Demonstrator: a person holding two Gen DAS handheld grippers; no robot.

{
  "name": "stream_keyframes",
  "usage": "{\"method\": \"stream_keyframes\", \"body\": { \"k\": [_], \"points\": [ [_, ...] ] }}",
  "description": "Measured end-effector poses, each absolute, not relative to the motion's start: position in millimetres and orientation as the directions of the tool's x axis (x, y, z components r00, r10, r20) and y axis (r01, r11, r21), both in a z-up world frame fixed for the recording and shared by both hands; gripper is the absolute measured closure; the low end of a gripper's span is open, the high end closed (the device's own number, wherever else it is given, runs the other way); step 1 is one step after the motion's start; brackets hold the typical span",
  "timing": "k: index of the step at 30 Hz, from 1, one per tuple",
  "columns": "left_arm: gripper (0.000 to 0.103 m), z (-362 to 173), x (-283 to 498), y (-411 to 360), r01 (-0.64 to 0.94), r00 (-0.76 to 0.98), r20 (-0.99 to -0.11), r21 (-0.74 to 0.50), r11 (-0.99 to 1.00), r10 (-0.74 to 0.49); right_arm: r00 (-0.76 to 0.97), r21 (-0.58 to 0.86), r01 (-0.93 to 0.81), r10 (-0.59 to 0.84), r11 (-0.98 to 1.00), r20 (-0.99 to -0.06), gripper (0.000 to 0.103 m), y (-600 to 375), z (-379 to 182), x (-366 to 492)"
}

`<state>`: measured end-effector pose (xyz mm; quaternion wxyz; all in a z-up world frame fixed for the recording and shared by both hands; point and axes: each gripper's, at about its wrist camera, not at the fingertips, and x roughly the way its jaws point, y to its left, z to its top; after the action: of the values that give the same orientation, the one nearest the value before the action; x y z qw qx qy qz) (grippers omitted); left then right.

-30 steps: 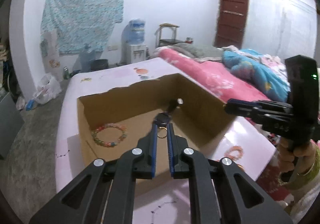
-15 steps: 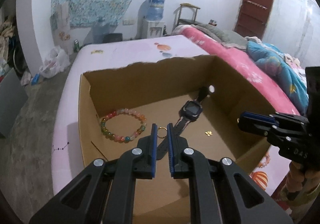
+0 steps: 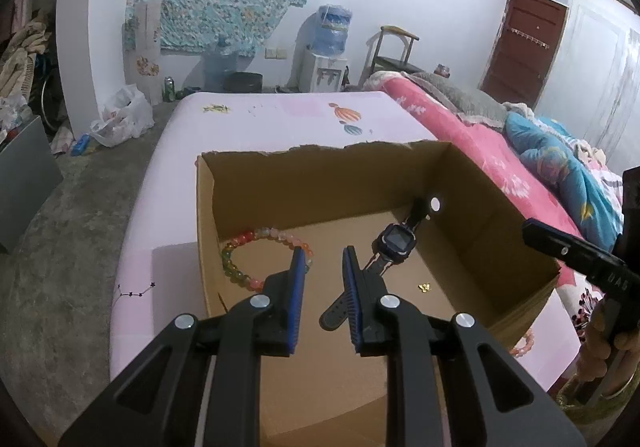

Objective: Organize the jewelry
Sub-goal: 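Withdraw both tools from the box back over the table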

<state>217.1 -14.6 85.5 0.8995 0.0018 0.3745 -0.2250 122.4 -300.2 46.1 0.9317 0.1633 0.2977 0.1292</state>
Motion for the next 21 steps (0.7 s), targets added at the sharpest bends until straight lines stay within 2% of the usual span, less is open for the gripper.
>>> {"method": "stream_keyframes", "body": {
  "k": [4, 6, 10, 12, 14, 21],
  "points": [
    [0.082, 89, 210, -16, 0.411, 0.622, -0.668, -0.166, 0.896, -0.409, 0.810, 0.391, -0.120, 0.318, 0.913, -0.493, 0.067, -311, 50, 112],
    [0.074, 90, 205, -15, 0.410, 0.623, -0.666, -0.168, 0.896, -0.410, 0.816, 0.401, -0.111, 0.314, 0.909, -0.486, 0.063, -314, 51, 105],
    [0.065, 94, 193, -14, 0.417, 0.629, -0.655, -0.169, 0.893, -0.417, 0.816, 0.414, -0.108, 0.318, 0.904, -0.483, 0.052, -316, 50, 98],
    [0.056, 96, 186, -12, 0.415, 0.638, -0.649, -0.164, 0.895, -0.414, 0.814, 0.416, -0.109, 0.320, 0.903, -0.484, 0.048, -315, 50, 95],
    [0.052, 97, 180, -10, 0.413, 0.642, -0.647, -0.160, 0.897, -0.411, 0.816, 0.413, -0.107, 0.317, 0.904, -0.483, 0.043, -314, 50, 92],
    [0.036, 101, 154, 3, 0.391, 0.652, -0.652, -0.146, 0.908, -0.386, 0.817, 0.423, -0.108, 0.323, 0.899, -0.478, 0.038, -315, 48, 87]
  ]
}}
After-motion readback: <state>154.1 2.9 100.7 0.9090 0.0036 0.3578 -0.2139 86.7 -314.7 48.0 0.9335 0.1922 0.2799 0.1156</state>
